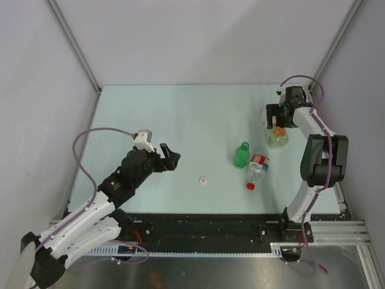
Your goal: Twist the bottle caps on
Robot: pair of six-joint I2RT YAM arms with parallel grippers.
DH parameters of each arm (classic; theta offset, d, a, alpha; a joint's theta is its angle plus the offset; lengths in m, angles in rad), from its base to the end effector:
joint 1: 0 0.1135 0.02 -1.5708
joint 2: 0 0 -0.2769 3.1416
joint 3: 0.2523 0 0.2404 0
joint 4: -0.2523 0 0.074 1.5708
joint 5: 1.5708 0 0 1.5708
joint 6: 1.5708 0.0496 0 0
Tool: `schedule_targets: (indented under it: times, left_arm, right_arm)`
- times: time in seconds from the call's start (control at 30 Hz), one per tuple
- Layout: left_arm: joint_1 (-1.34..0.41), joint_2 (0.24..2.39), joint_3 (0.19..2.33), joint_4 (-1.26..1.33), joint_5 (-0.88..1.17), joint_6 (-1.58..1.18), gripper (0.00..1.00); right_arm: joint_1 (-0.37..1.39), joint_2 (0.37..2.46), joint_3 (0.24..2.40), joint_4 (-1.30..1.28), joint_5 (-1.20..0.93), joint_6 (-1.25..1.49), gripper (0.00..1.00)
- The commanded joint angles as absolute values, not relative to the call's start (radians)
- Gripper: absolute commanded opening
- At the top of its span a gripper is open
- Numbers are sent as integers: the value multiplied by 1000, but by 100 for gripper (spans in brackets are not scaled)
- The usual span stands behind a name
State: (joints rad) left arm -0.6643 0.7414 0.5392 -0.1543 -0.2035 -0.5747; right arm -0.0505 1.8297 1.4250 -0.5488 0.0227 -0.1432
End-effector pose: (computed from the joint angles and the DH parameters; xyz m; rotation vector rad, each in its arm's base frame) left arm 0.1406 -0.0974 0.2698 -0.0513 1.9711 -0.6298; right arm 0.3995 -0.0213 0.2439 -0.1079 2.5250 -0.1065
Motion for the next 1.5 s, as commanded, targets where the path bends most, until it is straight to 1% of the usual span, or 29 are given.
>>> schedule_targets:
  times: [0.0,0.2,0.33,0.5,0.63,0.7,0.77,0.83,0.97,1.03,1.17,1.23,1.3,1.47]
  left_arm:
    - [-660,743,580,-143,-188,-550,100]
    - [-659,754,581,-143,-187,-554,99]
    - [-659,763,587,-143,-182,-558,99]
    - [-658,760,597,-143,-162,-550,99]
    - [-658,746,606,-143,-156,-542,100]
    - [-659,738,613,-143,-130,-537,100]
    - [-659,727,622,-143,-88,-532,99]
    - [-658,718,639,-141,-60,-528,100]
    - [-659,705,684,-132,-19,-527,99]
    - [-659,701,706,-113,18,-531,99]
    - [-660,697,748,10,173,-533,99]
    - [-662,684,737,168,262,-550,100]
    - [-663,677,716,307,306,-581,99]
    - [-693,711,747,429,352,-596,99]
  right_arm:
    - [-64,1864,1460,-548,-39,-154,99]
    - [-62,1870,1460,-541,-59,-133,99]
    - [-58,1901,1450,-568,-18,-131,96]
    - [-55,1920,1448,-564,-7,-114,86]
    - [-50,1860,1448,-537,-21,-88,79]
    - [-51,1809,1448,-525,-55,-75,71]
    - [-55,1750,1445,-511,-117,-49,61]
    - [-60,1685,1440,-492,-186,-25,58]
    - [-61,1546,1431,-455,-342,22,57]
    - [-61,1472,1421,-430,-457,60,57]
    - [-44,1337,1359,-286,-803,245,57]
    - [15,1274,1302,-129,-932,369,56]
    - [124,1211,1255,-22,-972,438,56]
    - [433,1102,1204,43,-868,449,56]
